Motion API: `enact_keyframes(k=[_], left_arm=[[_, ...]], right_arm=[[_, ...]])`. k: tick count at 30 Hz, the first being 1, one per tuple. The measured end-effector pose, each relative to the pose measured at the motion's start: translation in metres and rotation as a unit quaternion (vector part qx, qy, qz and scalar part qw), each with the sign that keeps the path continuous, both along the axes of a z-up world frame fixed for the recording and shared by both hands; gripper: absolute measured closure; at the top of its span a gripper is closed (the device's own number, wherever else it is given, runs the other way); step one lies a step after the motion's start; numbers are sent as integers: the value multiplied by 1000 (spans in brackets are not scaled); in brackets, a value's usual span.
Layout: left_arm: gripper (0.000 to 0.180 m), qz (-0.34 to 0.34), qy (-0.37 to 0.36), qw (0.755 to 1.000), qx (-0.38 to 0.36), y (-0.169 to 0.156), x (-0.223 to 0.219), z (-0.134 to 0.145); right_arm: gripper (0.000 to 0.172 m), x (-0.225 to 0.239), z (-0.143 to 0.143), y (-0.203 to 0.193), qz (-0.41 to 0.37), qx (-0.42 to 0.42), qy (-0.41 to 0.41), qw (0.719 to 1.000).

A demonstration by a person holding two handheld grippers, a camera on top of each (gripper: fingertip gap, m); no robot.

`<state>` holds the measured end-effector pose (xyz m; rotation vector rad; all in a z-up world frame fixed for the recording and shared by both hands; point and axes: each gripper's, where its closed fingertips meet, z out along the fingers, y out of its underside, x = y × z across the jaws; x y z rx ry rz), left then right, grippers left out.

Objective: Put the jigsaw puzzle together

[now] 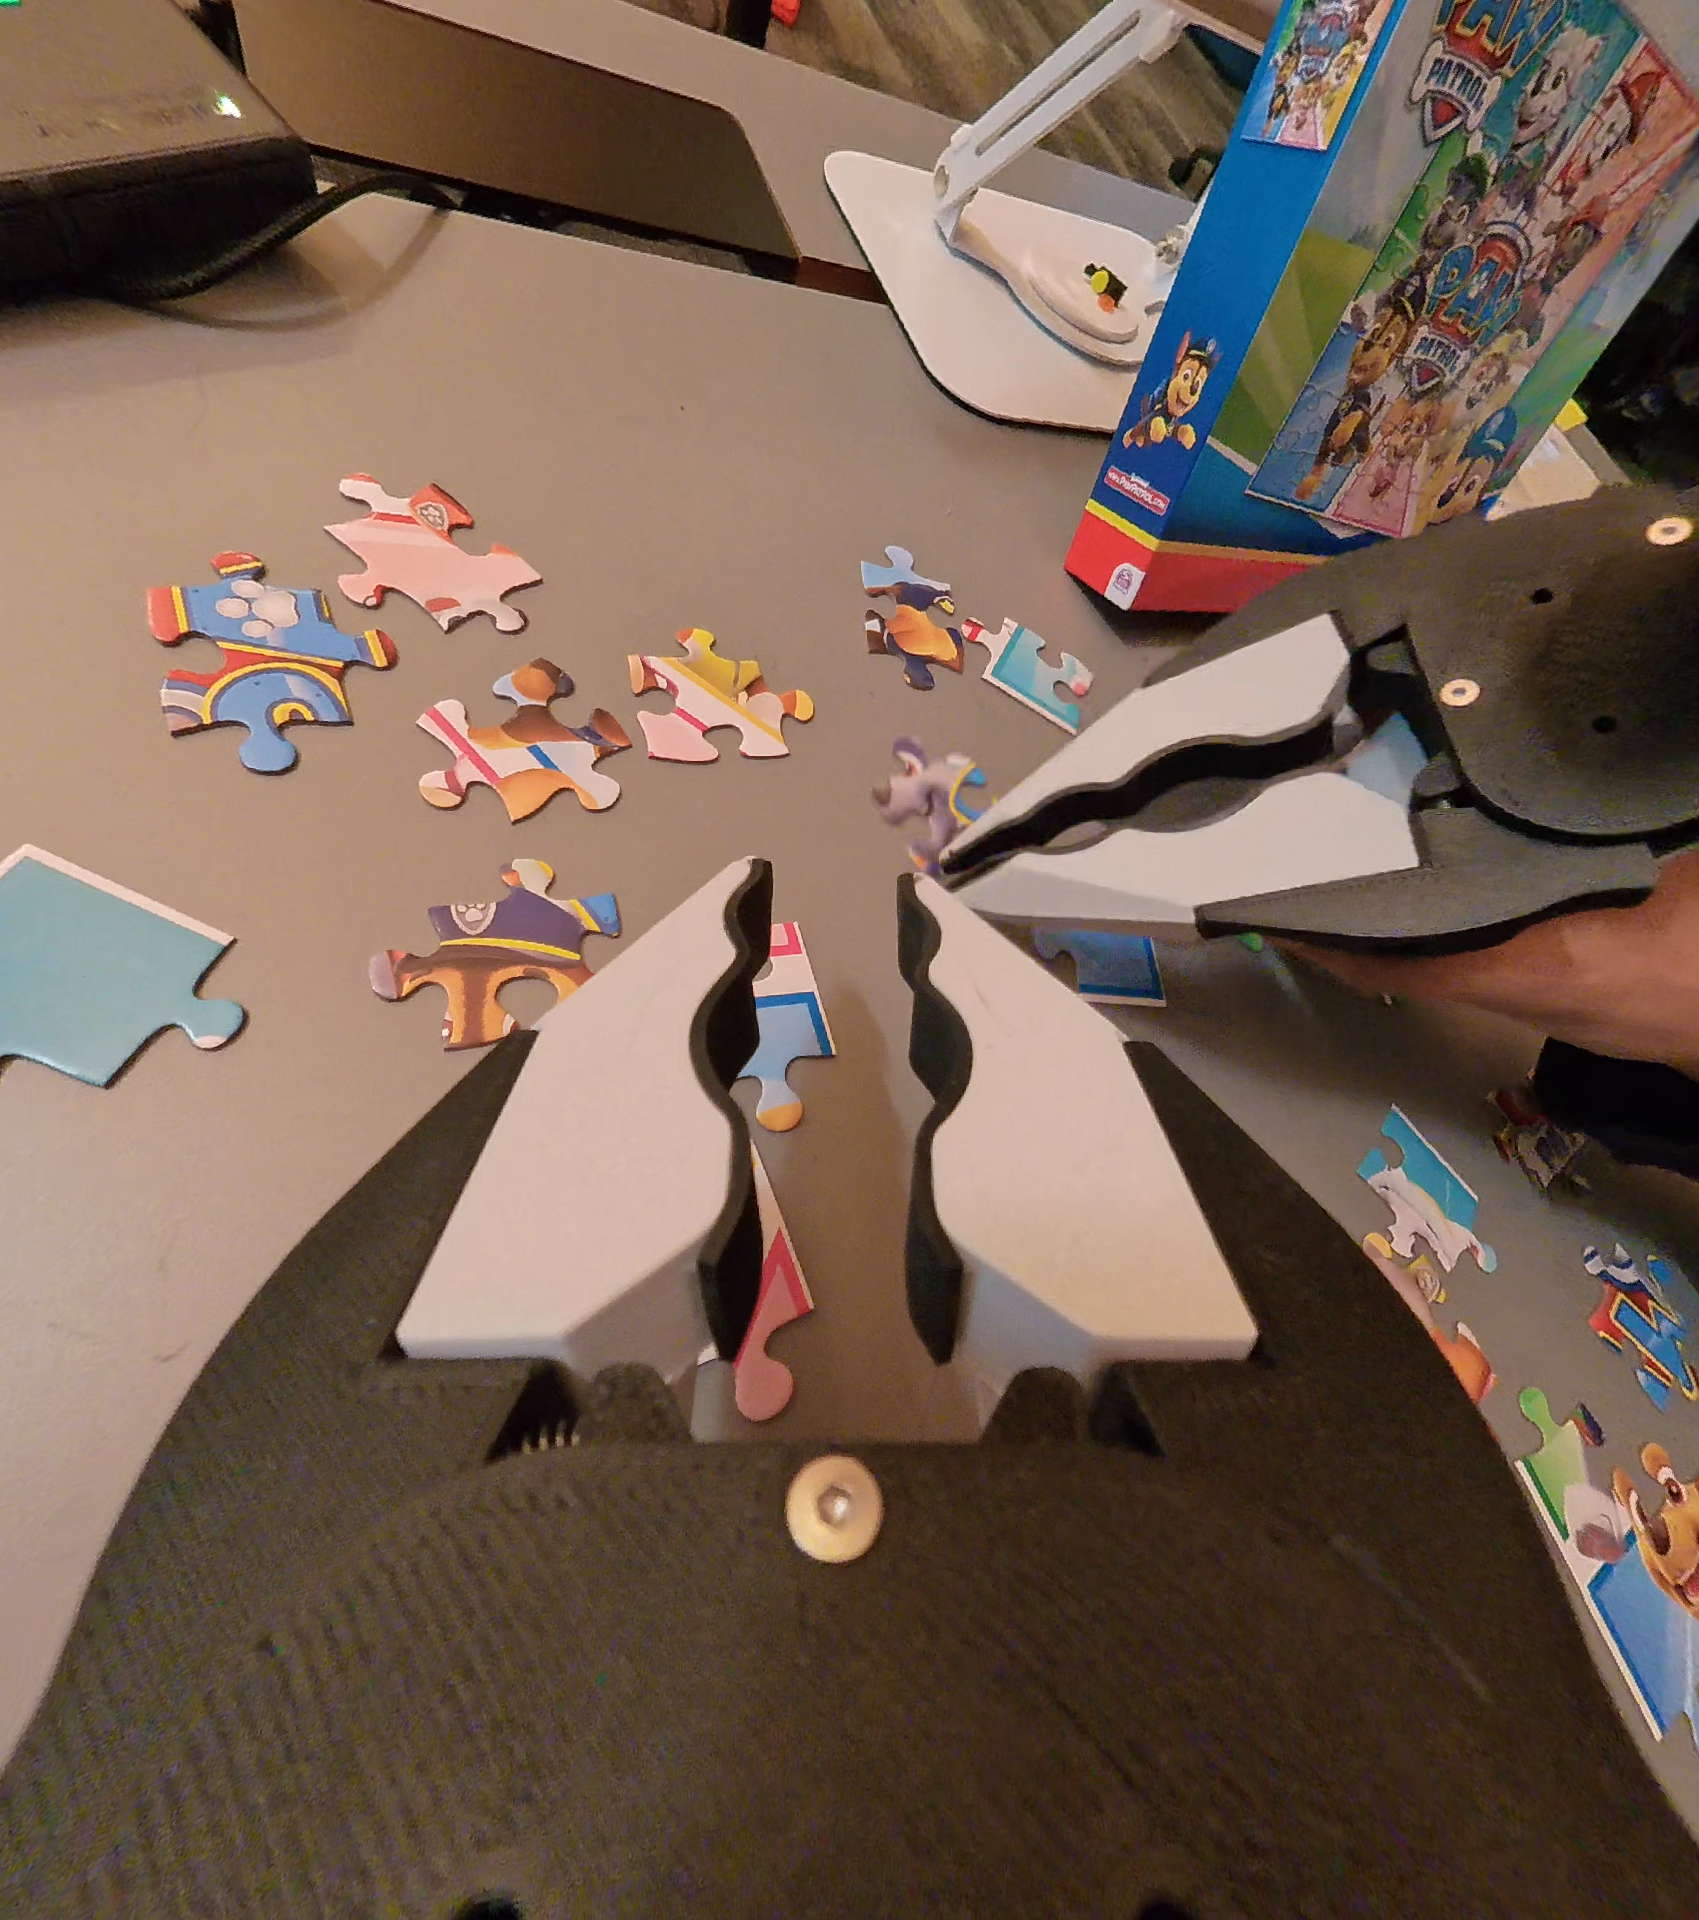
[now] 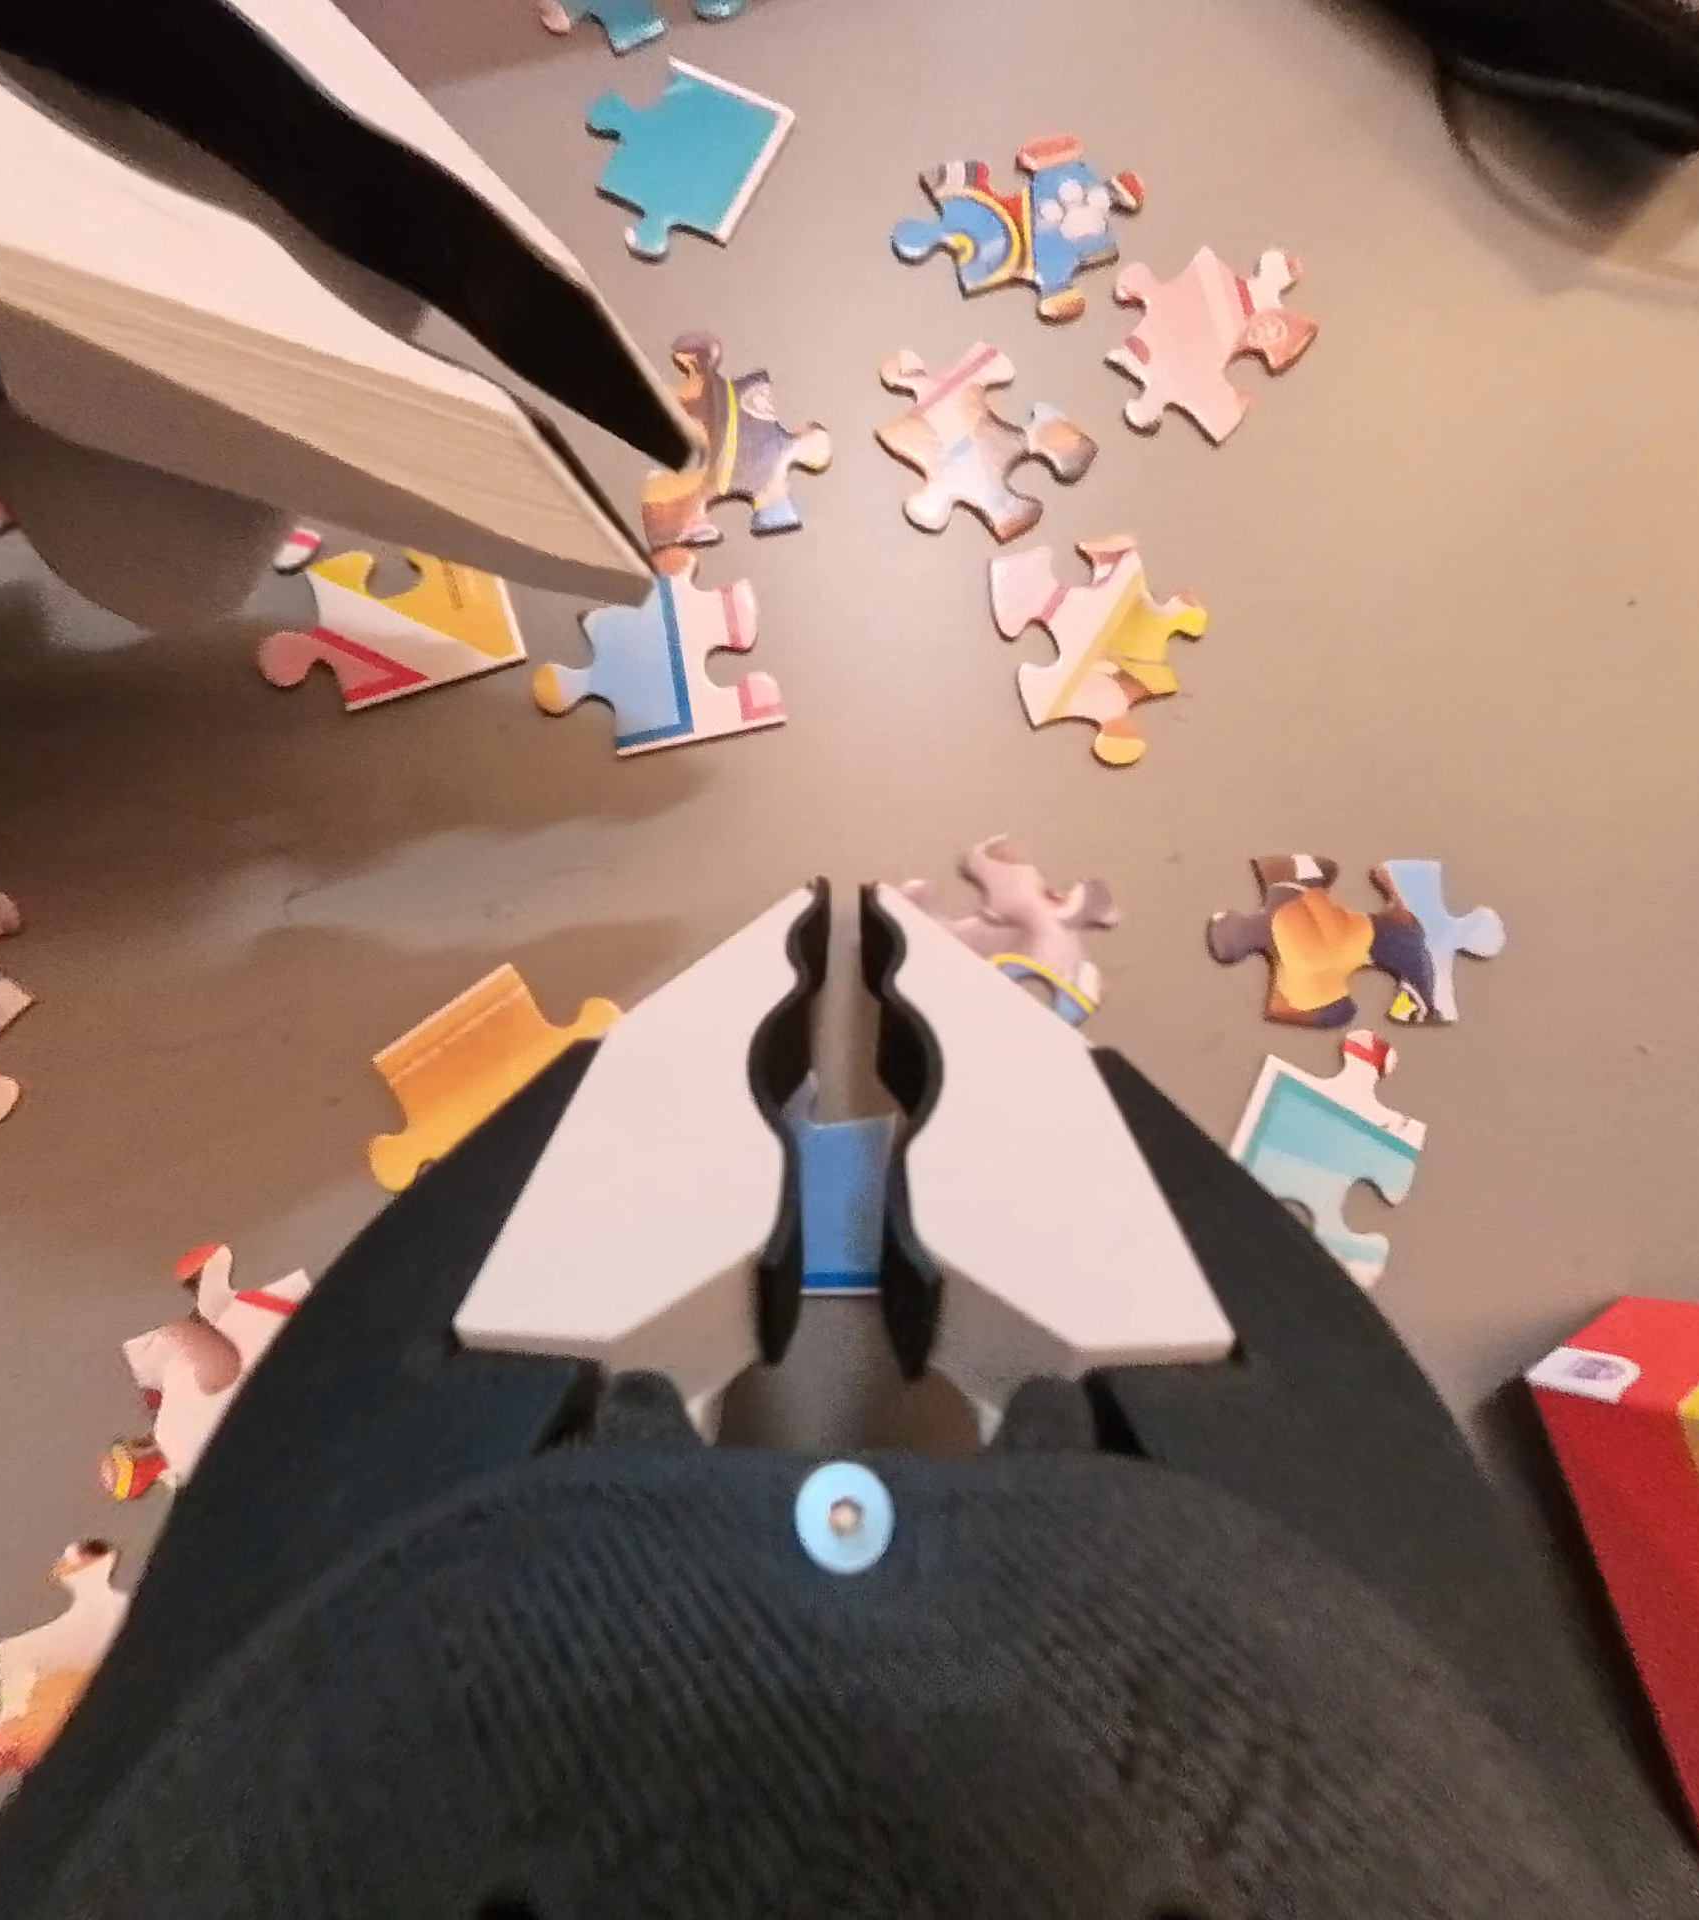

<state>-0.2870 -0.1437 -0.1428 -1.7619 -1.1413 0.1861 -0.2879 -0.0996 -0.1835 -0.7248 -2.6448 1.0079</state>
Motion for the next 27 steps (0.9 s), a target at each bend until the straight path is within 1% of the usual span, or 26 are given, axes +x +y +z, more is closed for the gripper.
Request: enact_keyframes(k=[2, 5, 8, 9, 11, 15, 24, 27], left_arm=[[159, 0, 0, 1000, 0, 0, 0, 0], [159, -2, 0, 1000, -1, 1, 0, 0], [159, -2, -1, 1000, 0, 1, 0, 0], [159, -2, -1, 1000, 1, 1, 0, 0], [159, -1, 0, 1000, 2, 1, 0, 0], [159, -2, -1, 1000, 3, 1, 0, 0], [158, -3, -3, 1000, 1, 2, 1, -1], [158, -5, -2, 1000, 2, 2, 1, 0]], right_arm=[[150, 0, 0, 2, -6, 15, 5, 1000], [142, -6, 9, 11, -19, 23, 28, 999], [124, -22, 21, 32, -74, 2, 34, 997], [122, -27, 21, 41, -96, -5, 28, 995], [124, -32, 21, 54, -122, -16, 15, 992], [124, -25, 15, 52, -112, -44, -24, 992], [117, -26, -9, 33, -68, 17, -20, 997], [125, -25, -8, 30, -52, 11, -25, 998]])
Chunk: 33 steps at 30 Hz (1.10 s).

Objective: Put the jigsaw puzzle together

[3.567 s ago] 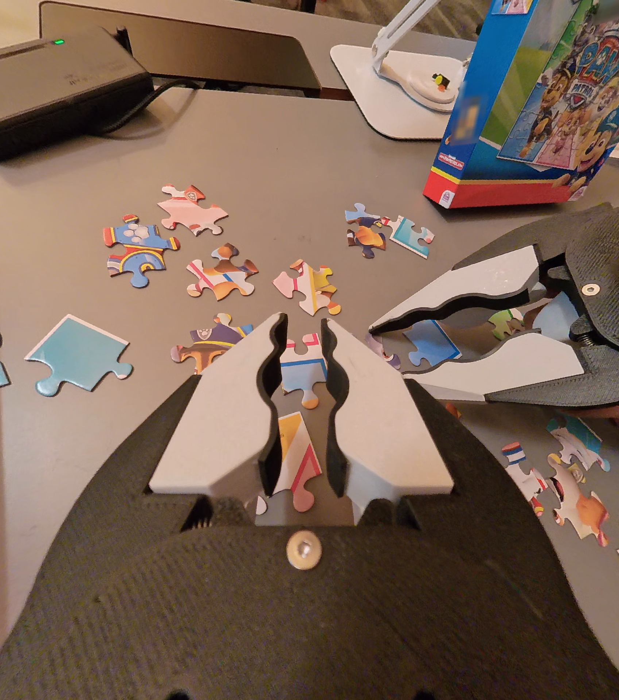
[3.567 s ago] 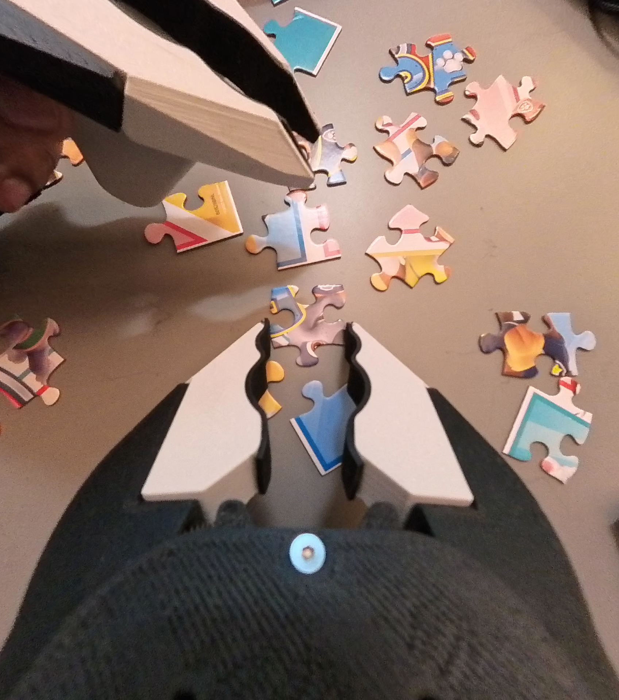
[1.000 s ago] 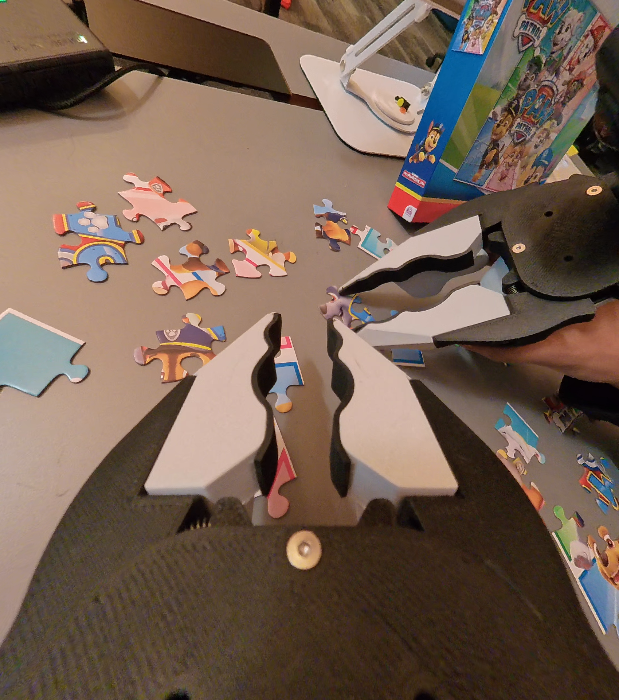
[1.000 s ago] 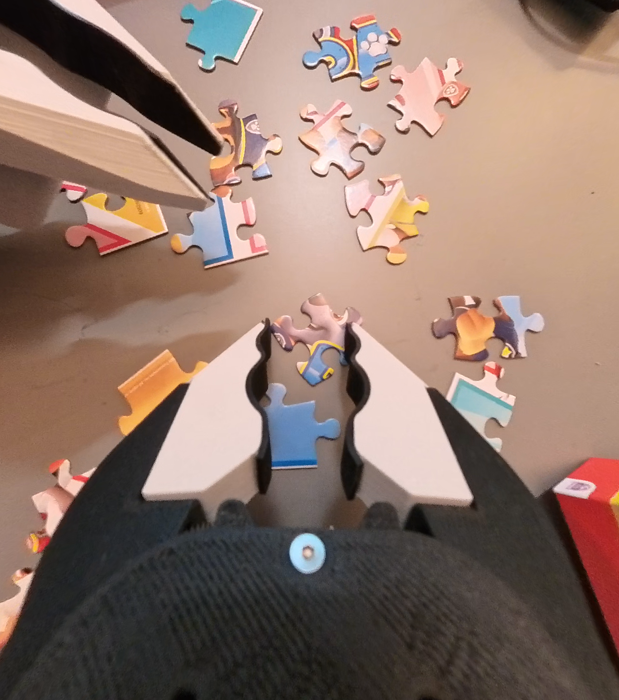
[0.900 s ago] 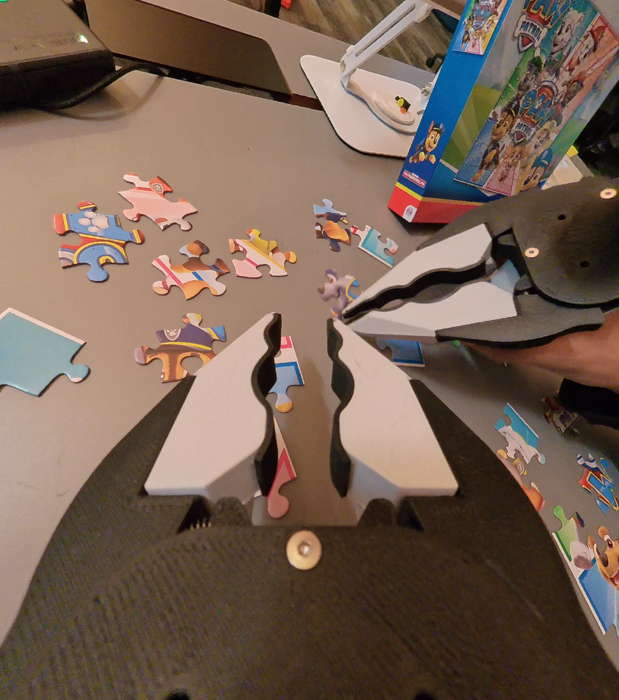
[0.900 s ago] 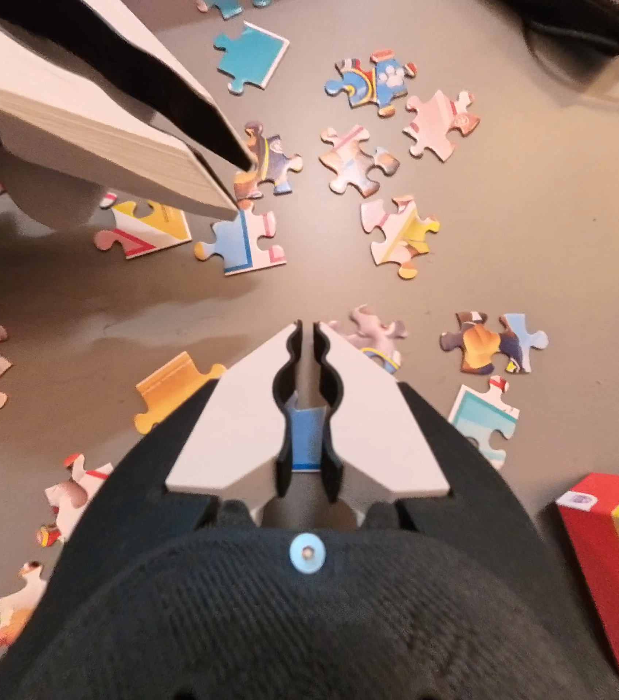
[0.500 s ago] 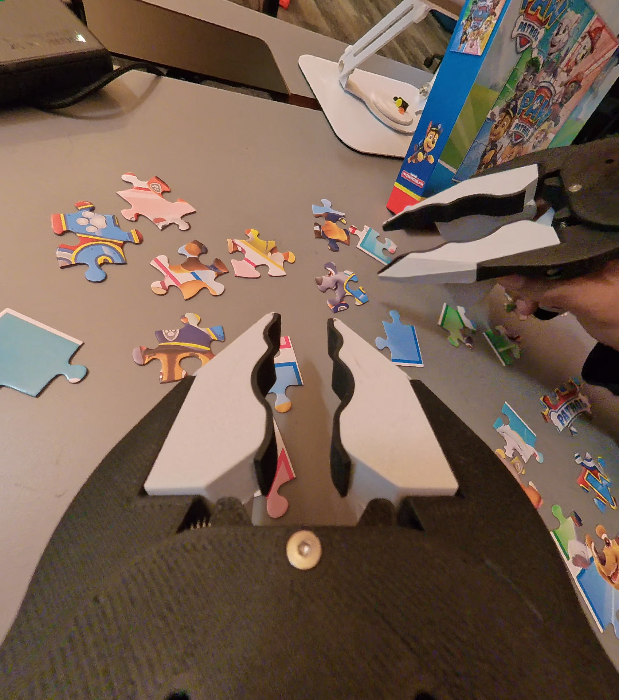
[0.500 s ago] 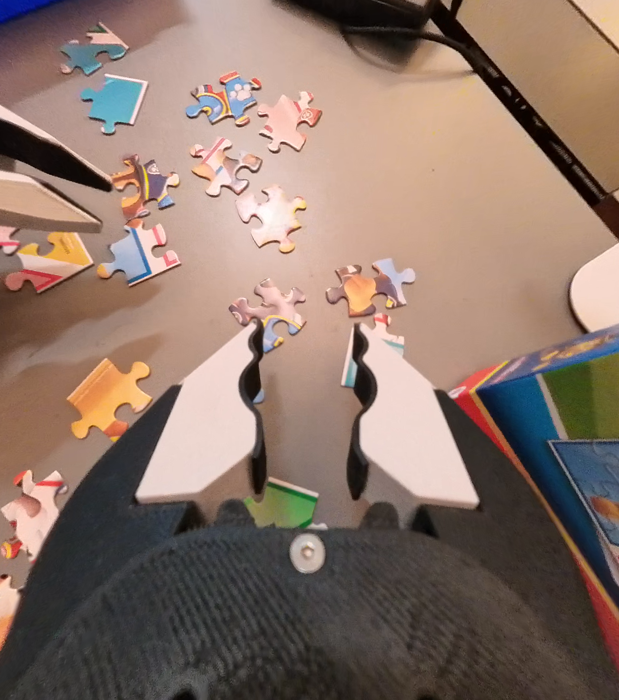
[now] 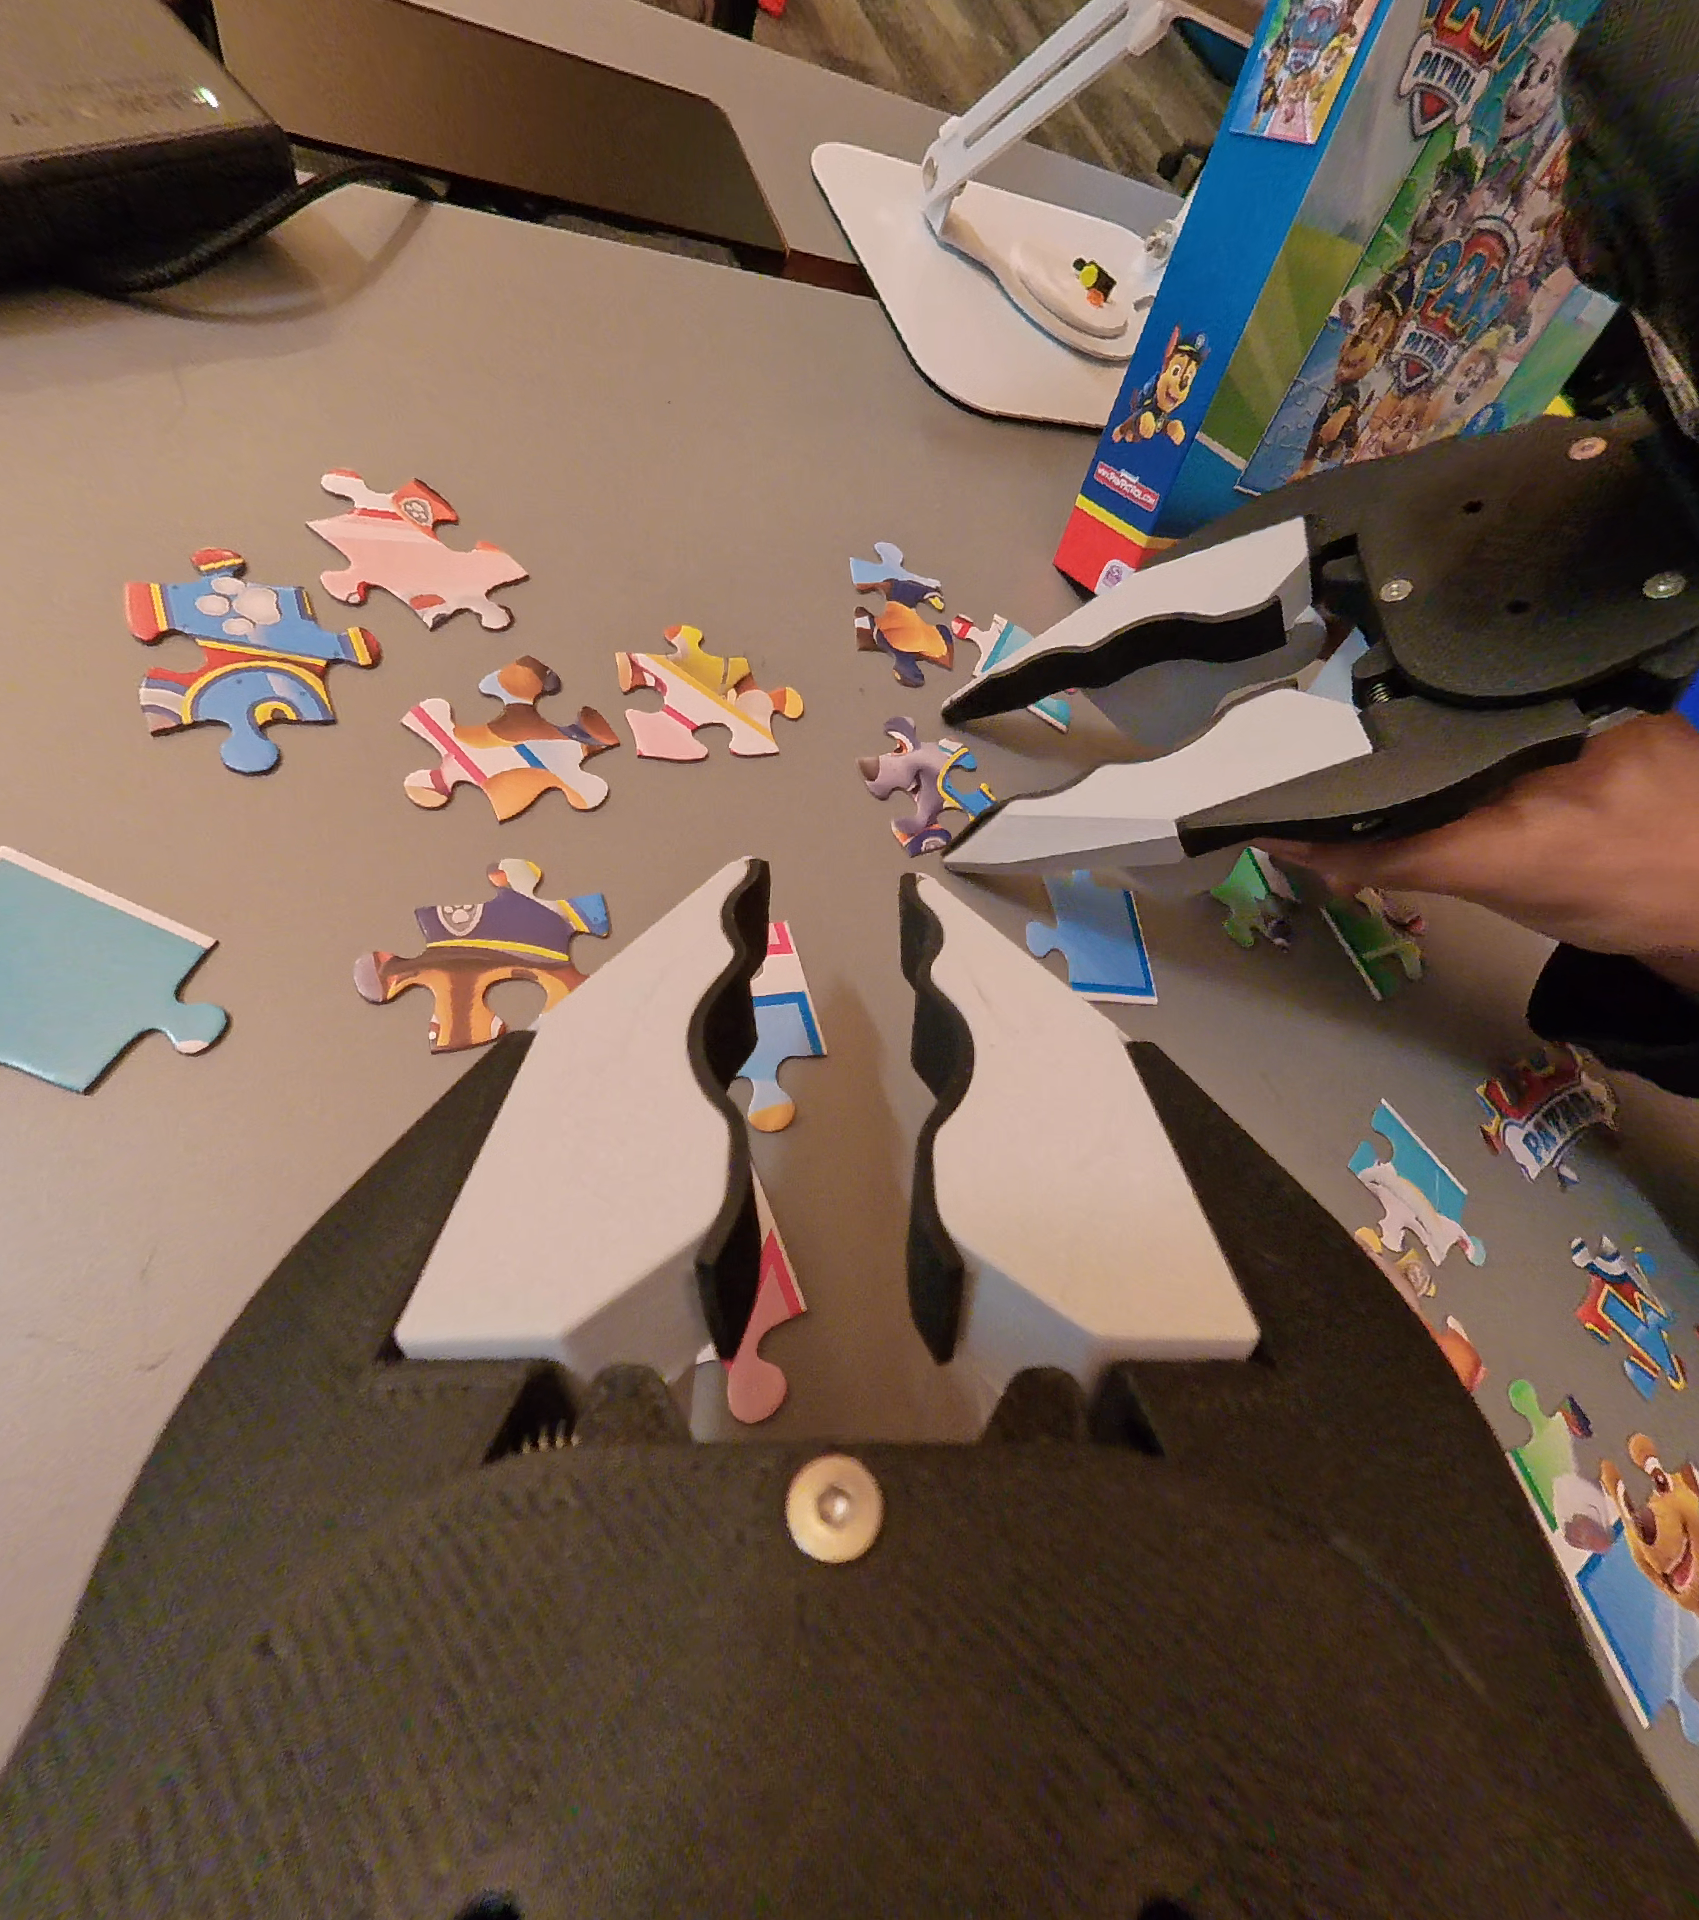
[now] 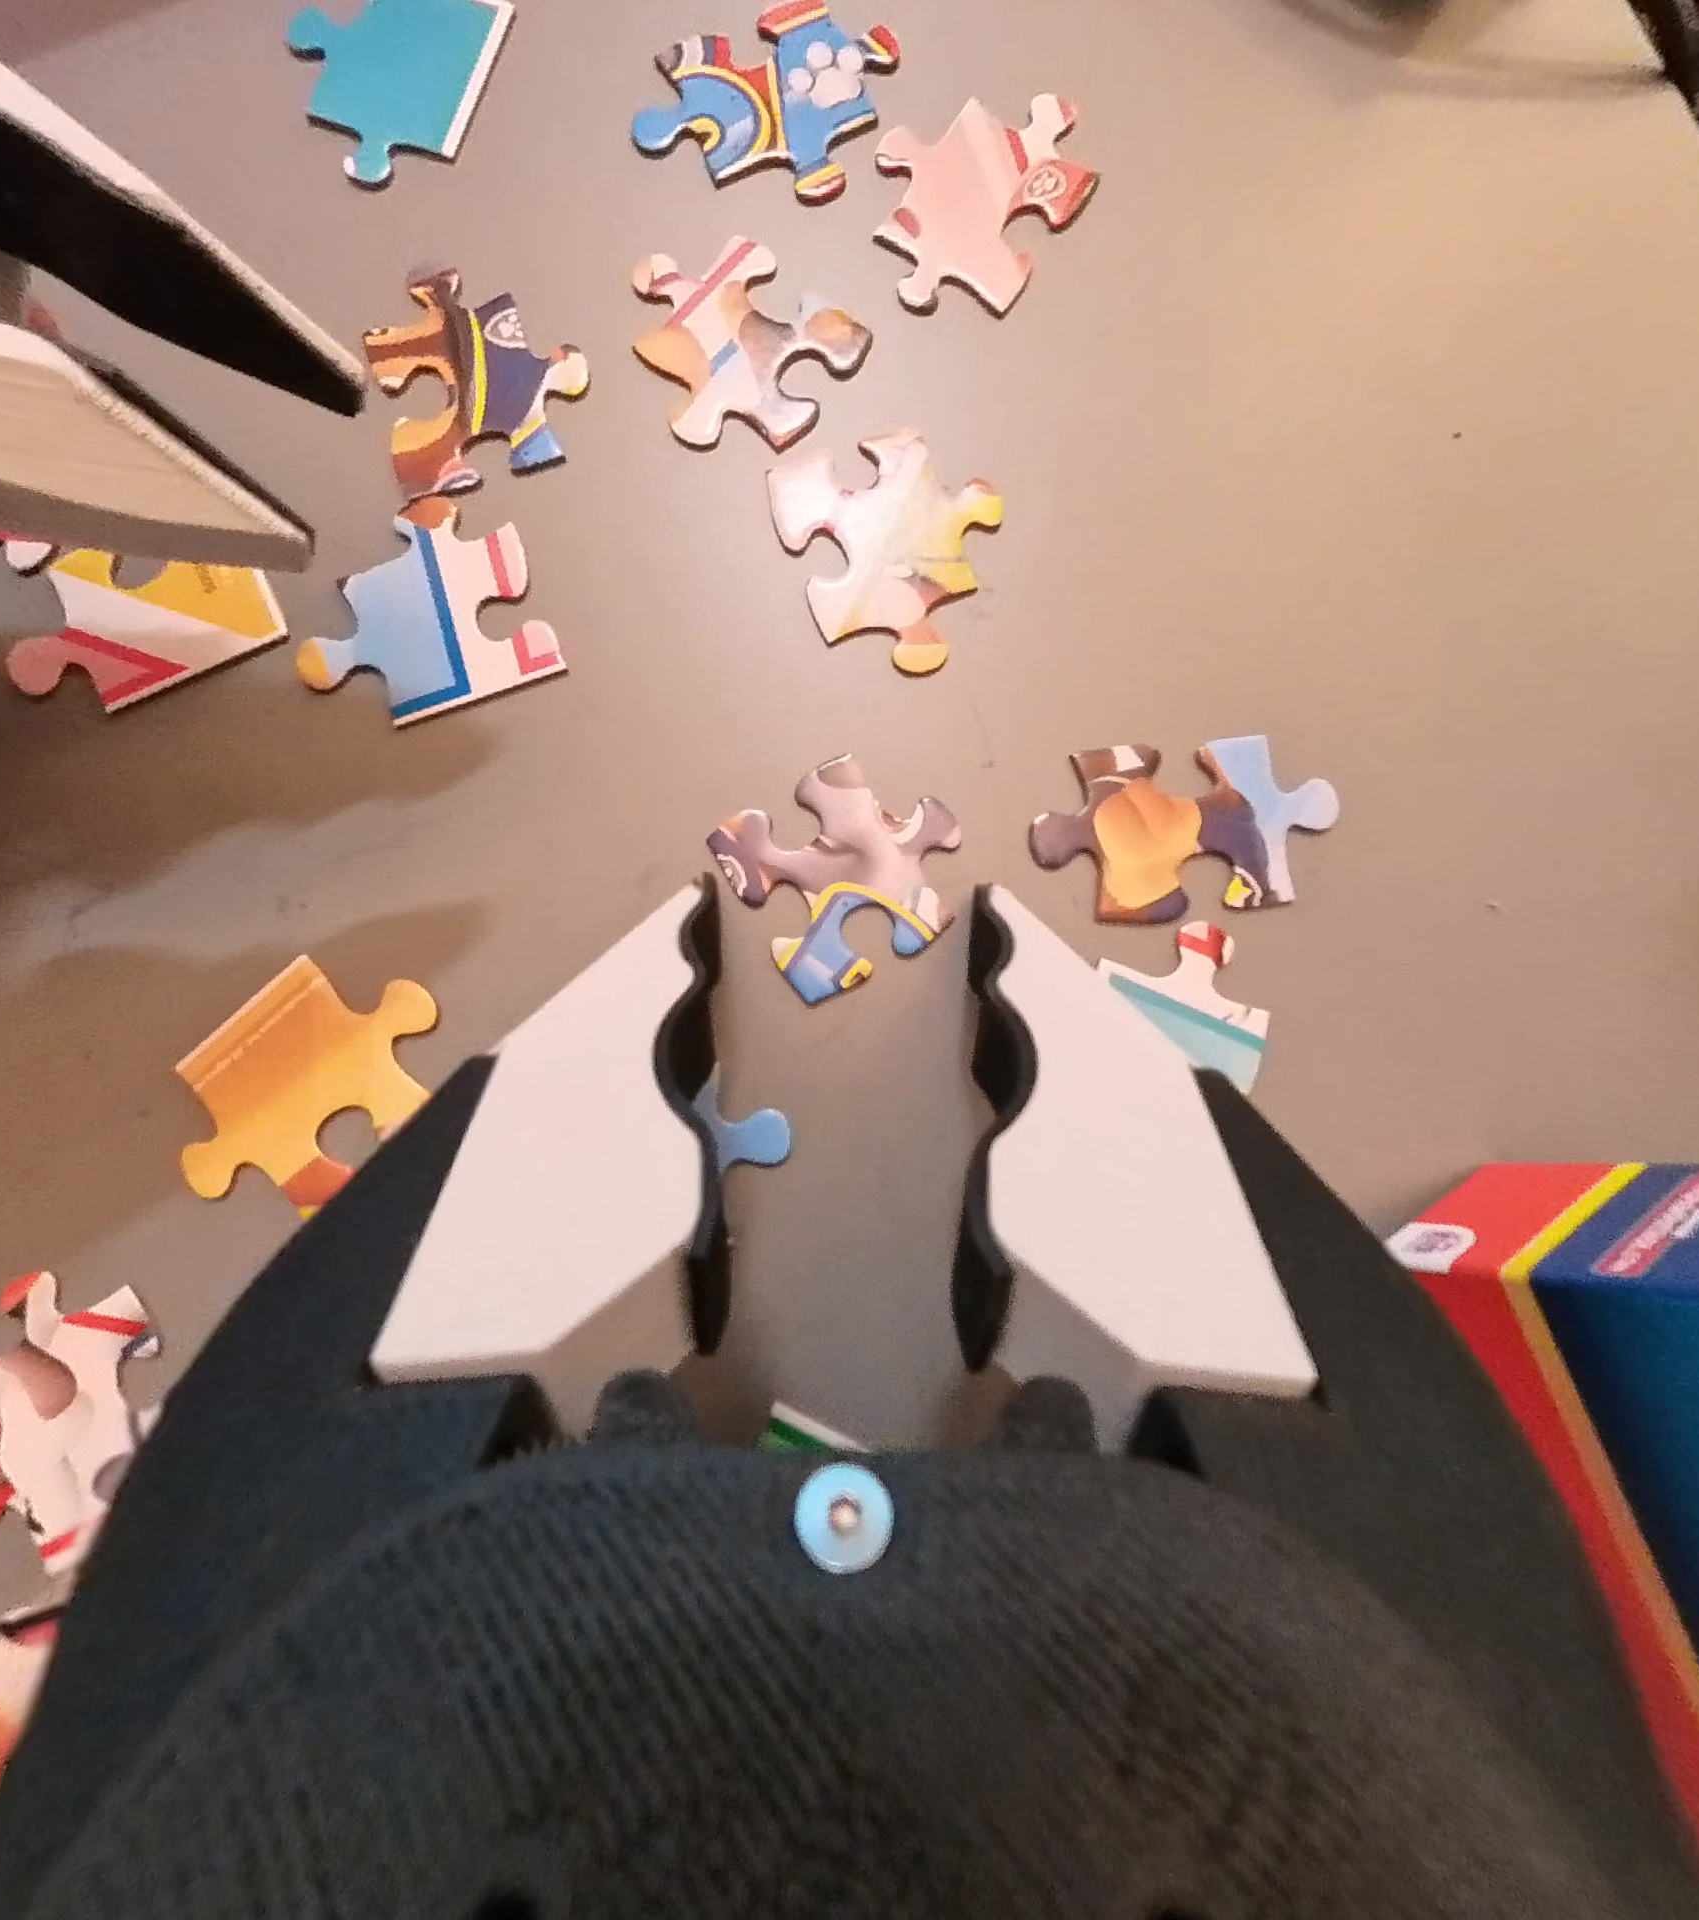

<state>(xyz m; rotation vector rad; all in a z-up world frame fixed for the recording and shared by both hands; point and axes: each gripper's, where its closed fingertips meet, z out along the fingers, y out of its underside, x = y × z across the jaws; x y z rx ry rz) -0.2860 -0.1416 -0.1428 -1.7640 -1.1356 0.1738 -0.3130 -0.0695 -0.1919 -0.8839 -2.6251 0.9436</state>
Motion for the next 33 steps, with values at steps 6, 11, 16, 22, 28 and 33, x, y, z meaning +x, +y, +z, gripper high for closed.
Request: enact_keyframes(k=[6, 11, 16, 22, 28, 33], left_arm=[[158, 0, 0, 1000, 2, 0, 0, 1], [158, 1, -1, 1000, 1, 0, 0, 0], [158, 1, -1, 1000, 1, 0, 0, -1], [157, -1, -1, 1000, 1, 0, 0, 0], [157, -1, -2, 1000, -1, 1, 0, -1], [157, -1, -2, 1000, 0, 1, 0, -1]], right_arm=[[150, 9, 0, -4, 31, 3, -3, 1000], [151, 17, 0, -9, 42, 7, 1, 999], [172, 25, 3, -17, 62, 0, 15, 998], [168, 28, 3, -17, 63, 14, 18, 998], [146, 11, 6, -6, -27, -7, -3, 1000], [119, 16, 2, -23, -24, -35, -27, 999]])
